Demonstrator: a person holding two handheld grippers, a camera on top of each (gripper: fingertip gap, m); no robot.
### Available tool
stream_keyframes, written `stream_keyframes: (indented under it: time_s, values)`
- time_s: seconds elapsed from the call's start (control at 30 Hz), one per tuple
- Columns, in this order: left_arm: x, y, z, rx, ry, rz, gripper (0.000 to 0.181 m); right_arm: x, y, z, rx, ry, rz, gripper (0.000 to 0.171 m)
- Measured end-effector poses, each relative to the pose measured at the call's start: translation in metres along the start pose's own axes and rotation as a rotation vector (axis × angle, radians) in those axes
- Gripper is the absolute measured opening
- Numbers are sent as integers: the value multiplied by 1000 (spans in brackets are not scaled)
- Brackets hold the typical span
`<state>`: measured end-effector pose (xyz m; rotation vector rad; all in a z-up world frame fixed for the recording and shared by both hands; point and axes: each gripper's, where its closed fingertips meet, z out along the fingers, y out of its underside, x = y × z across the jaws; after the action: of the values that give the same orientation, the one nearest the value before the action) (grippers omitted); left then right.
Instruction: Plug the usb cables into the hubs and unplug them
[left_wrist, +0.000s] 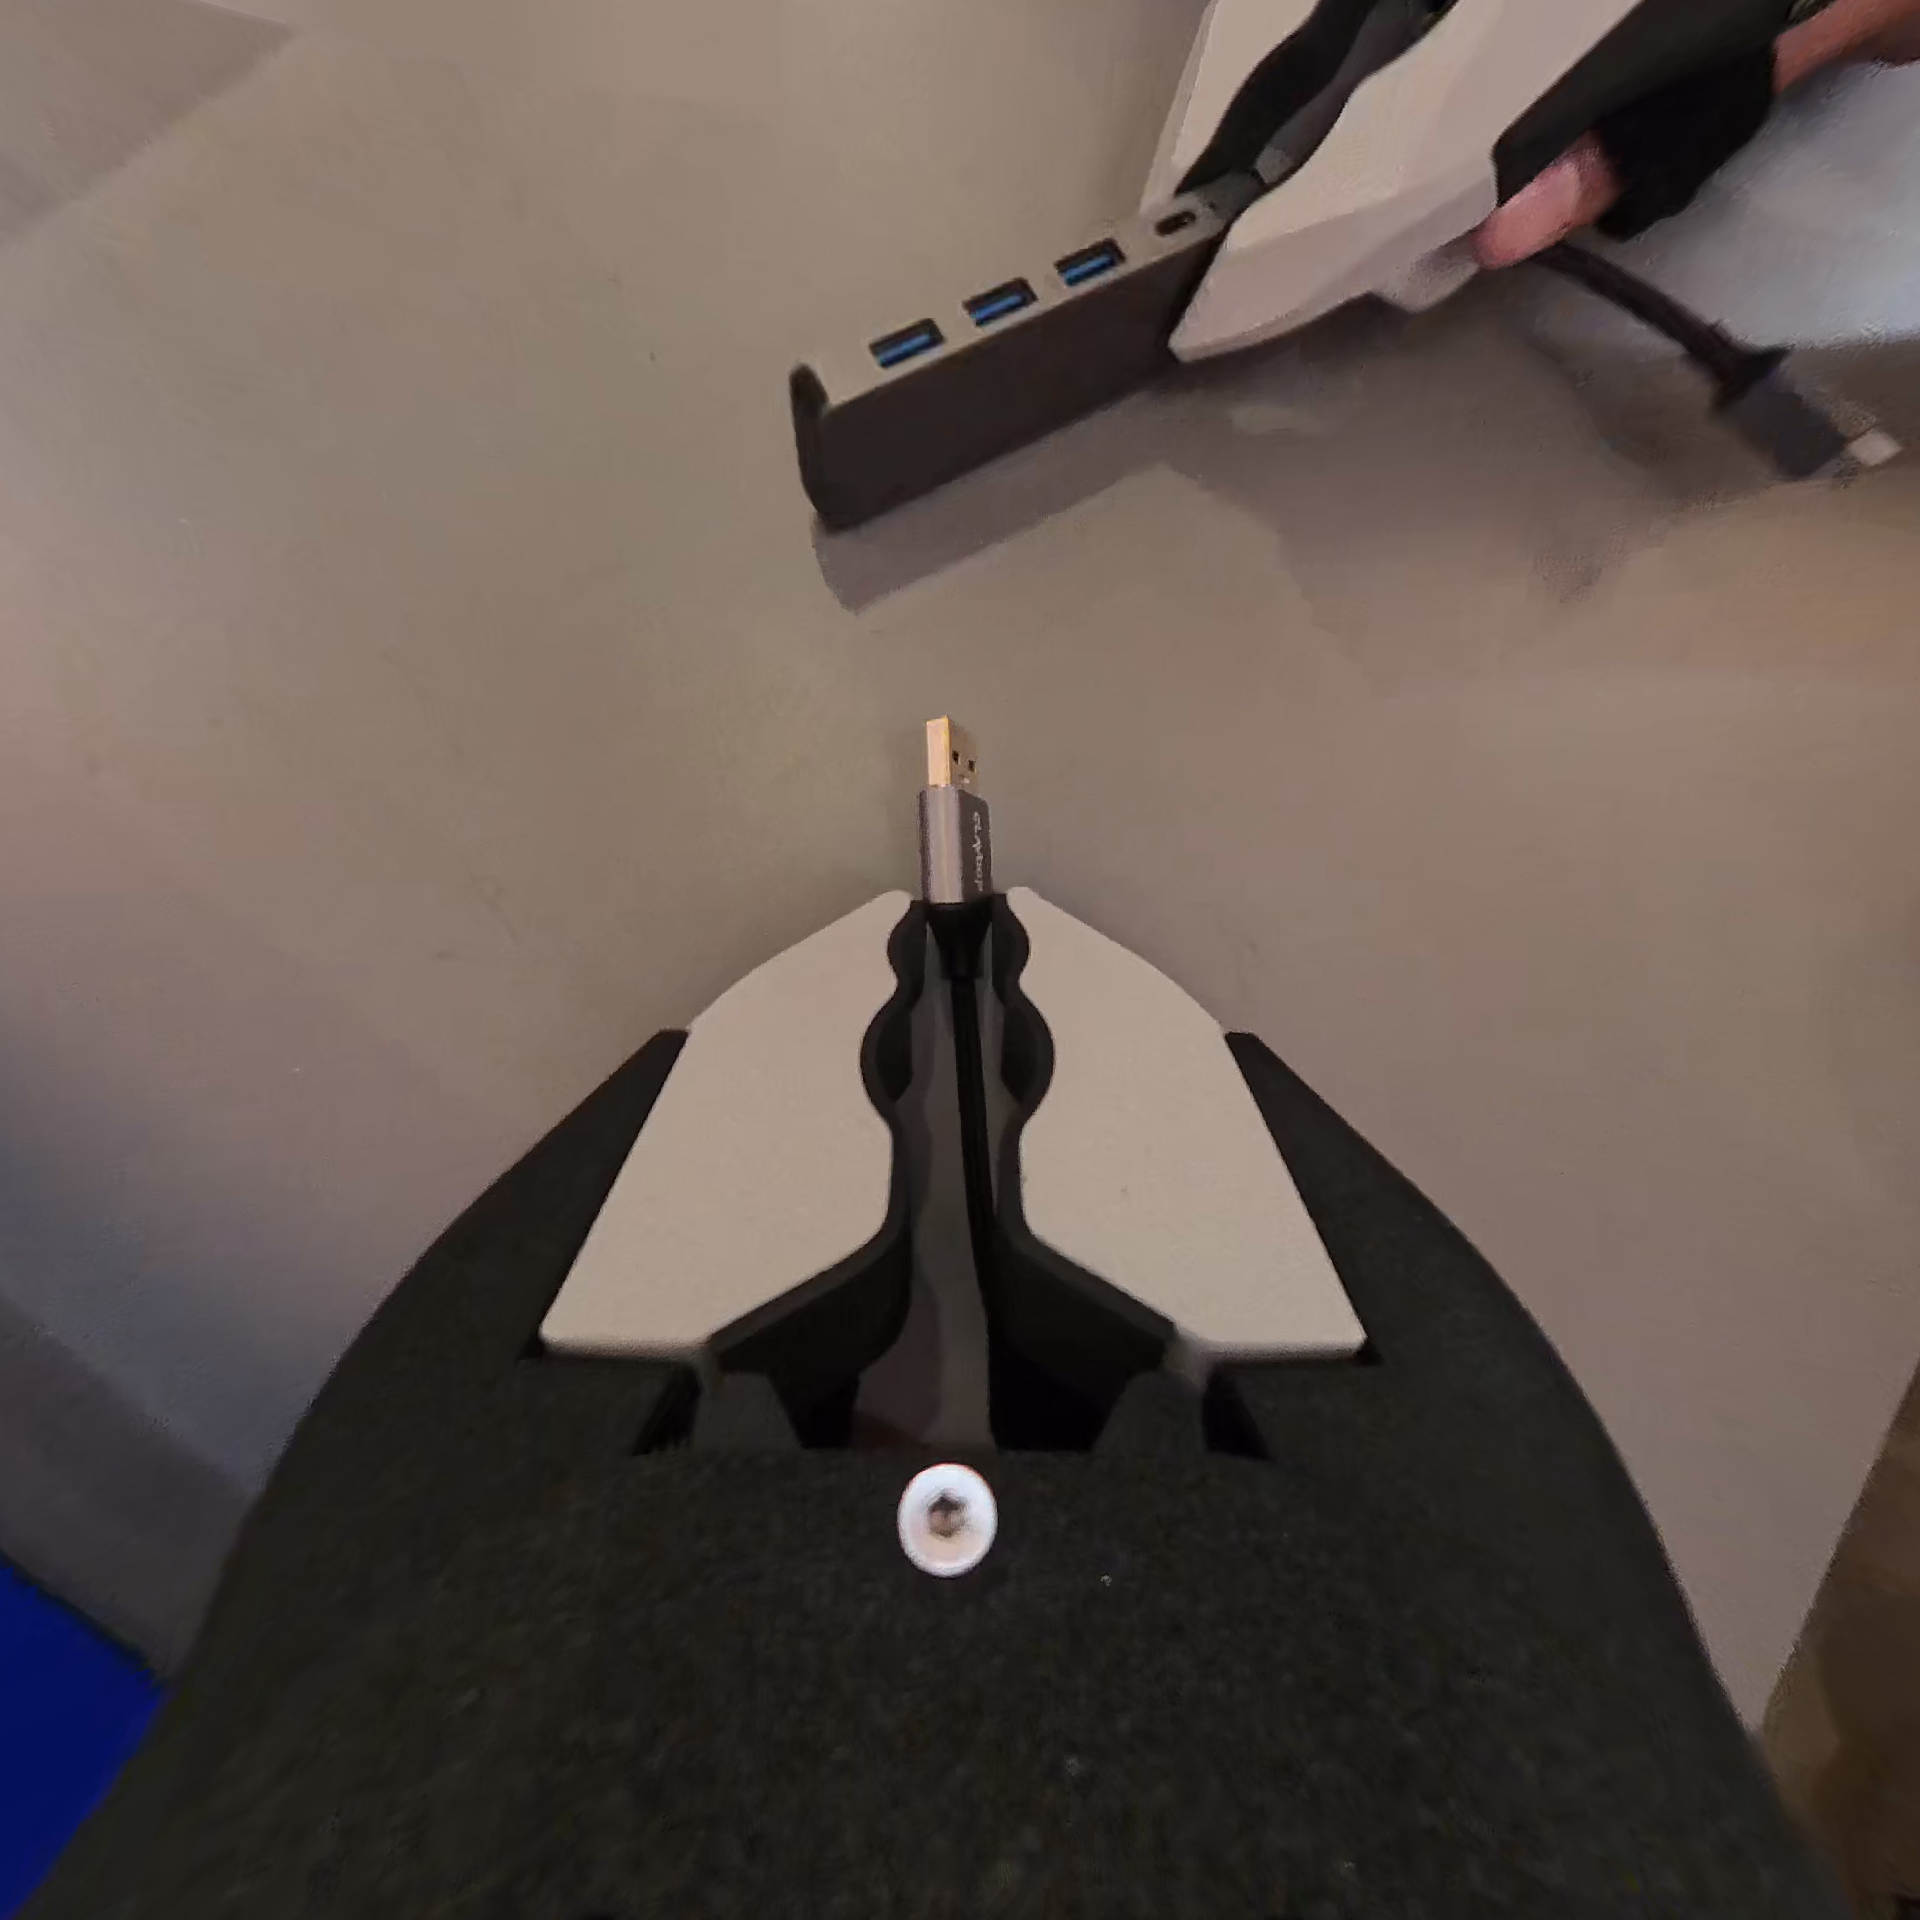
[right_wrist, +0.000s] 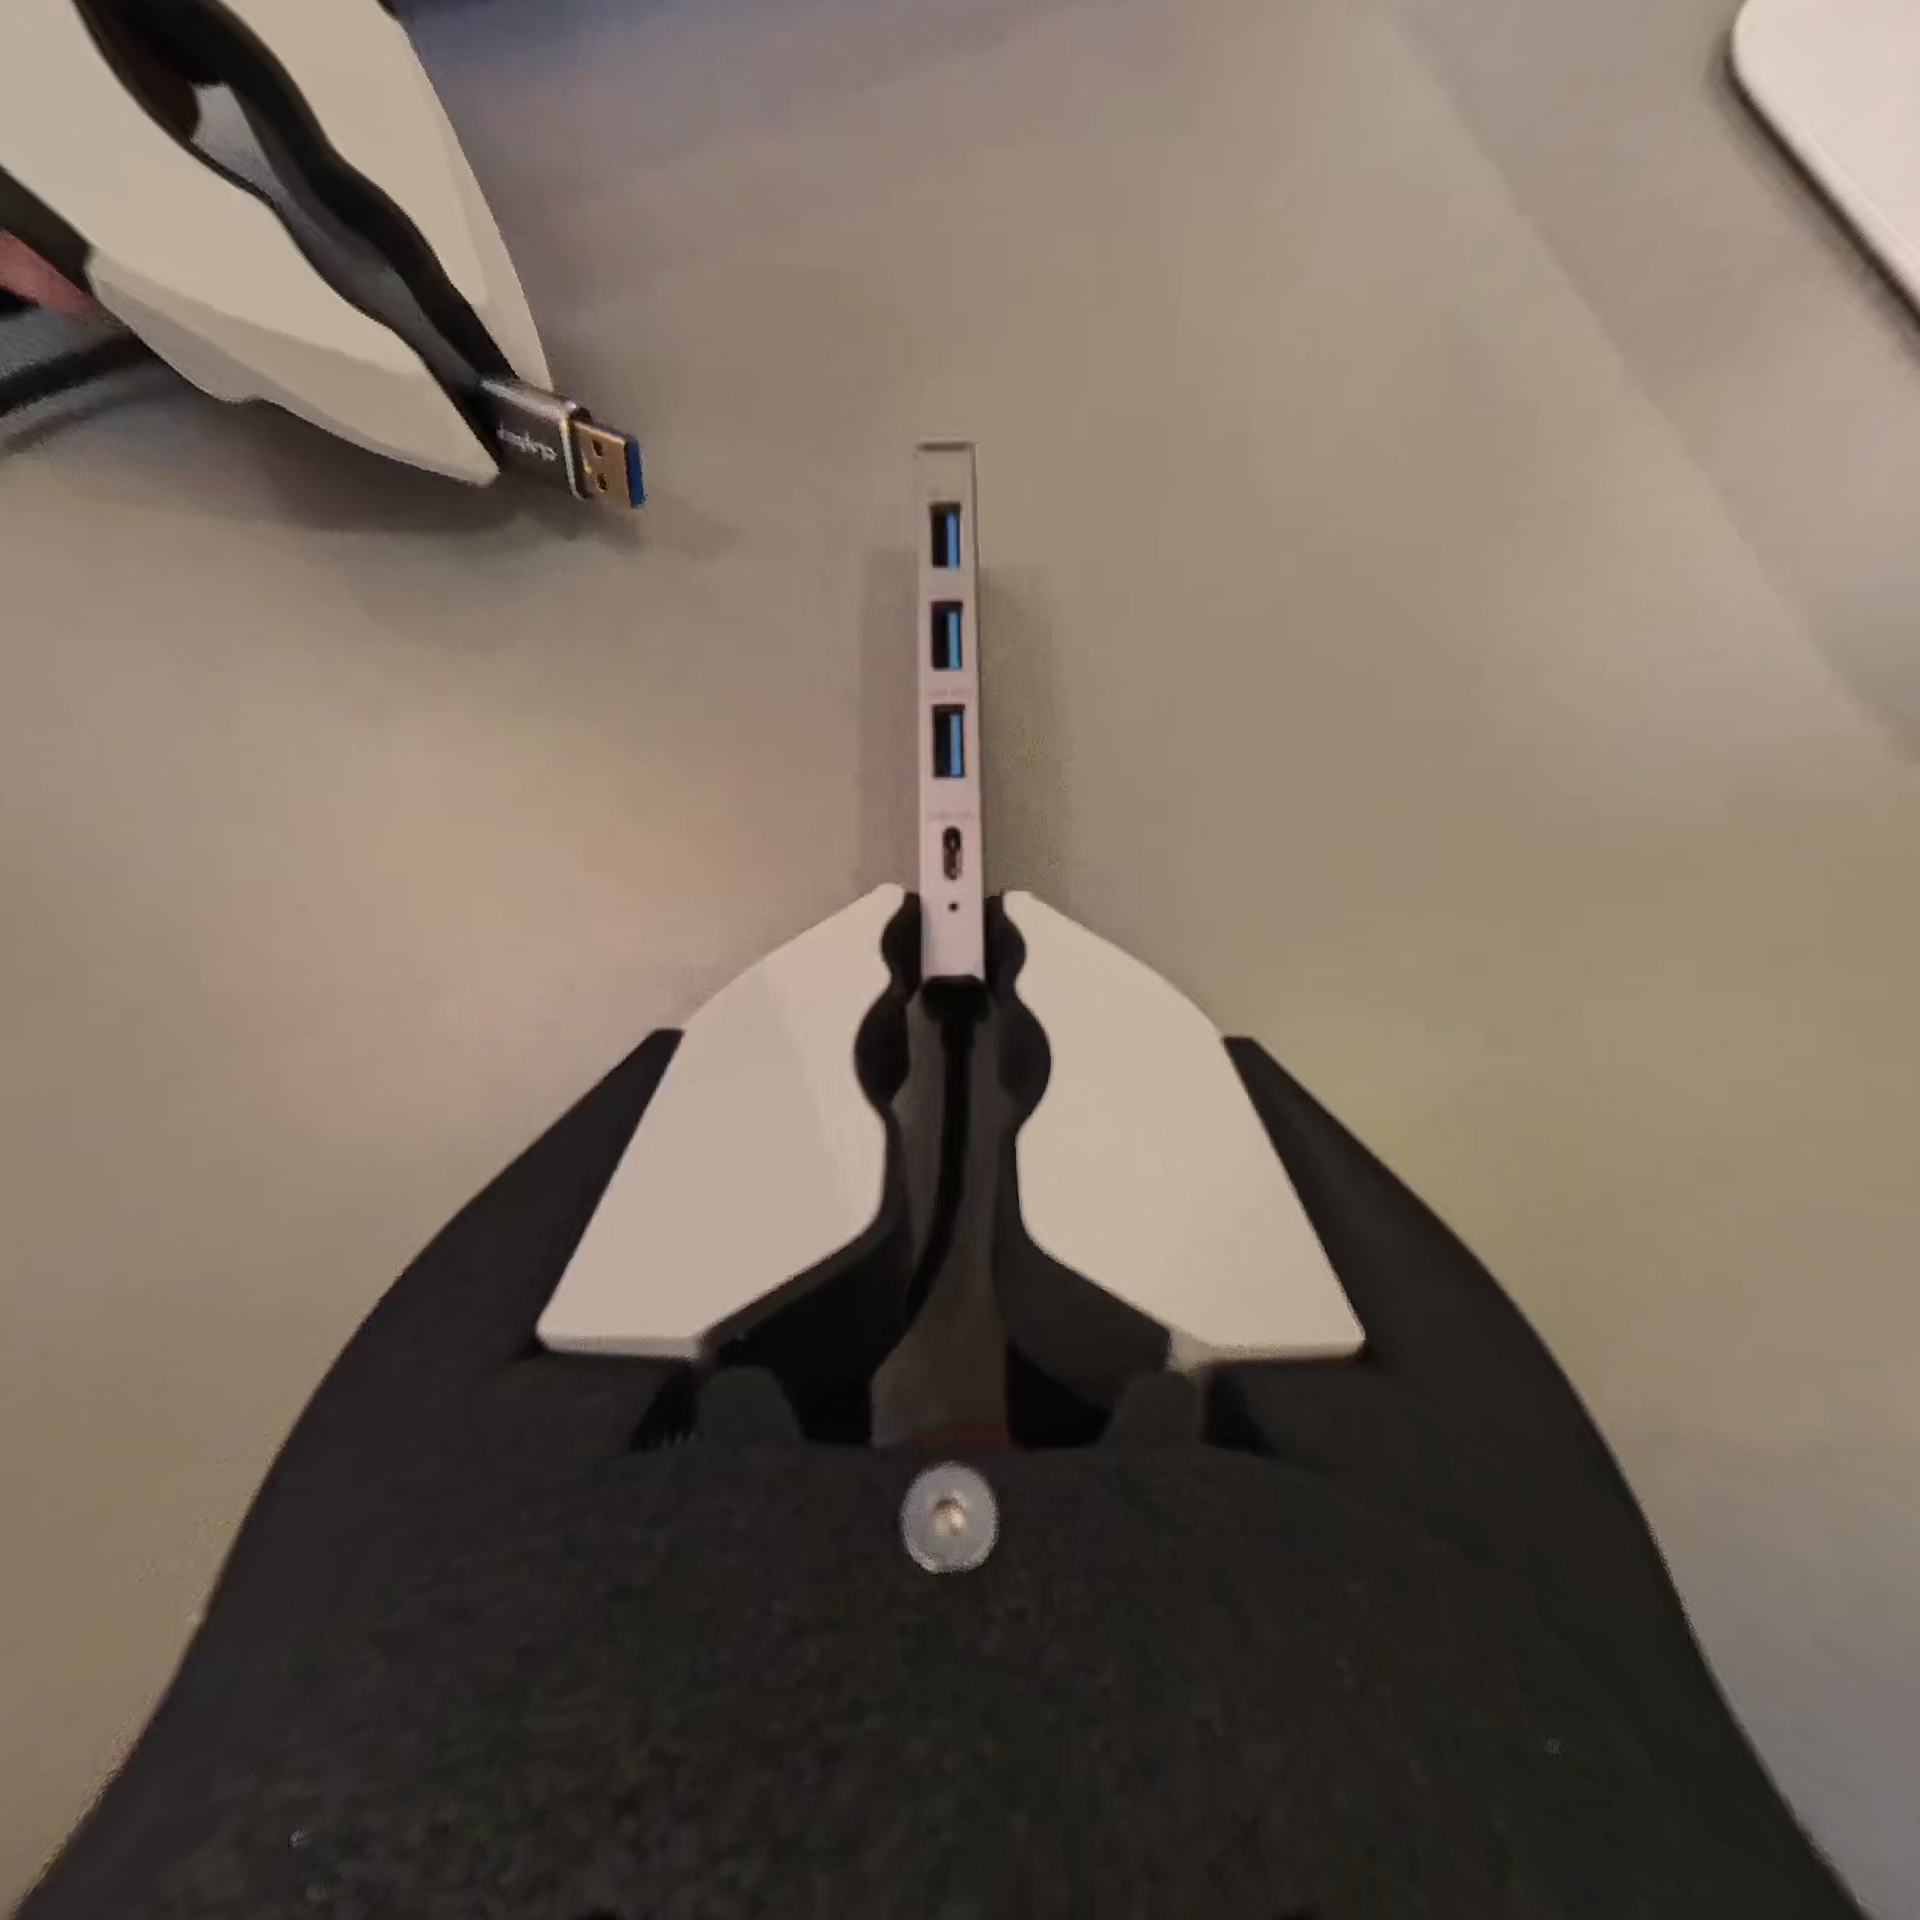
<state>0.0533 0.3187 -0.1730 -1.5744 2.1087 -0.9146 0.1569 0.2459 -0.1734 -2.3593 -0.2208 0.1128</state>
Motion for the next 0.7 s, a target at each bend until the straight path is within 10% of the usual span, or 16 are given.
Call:
stream_keyframes:
  time_s: [0.33,0.43,0.7]
  values:
    - [-13,9,3,-55,-89,2,11,-5,5,0,-61,92,-210,13]
    - [-9,8,5,-56,-84,10,11,-23,7,-1,-53,-20,-209,40]
    - [-9,12,4,-68,-53,-23,11,0,-7,-21,92,-97,137,40]
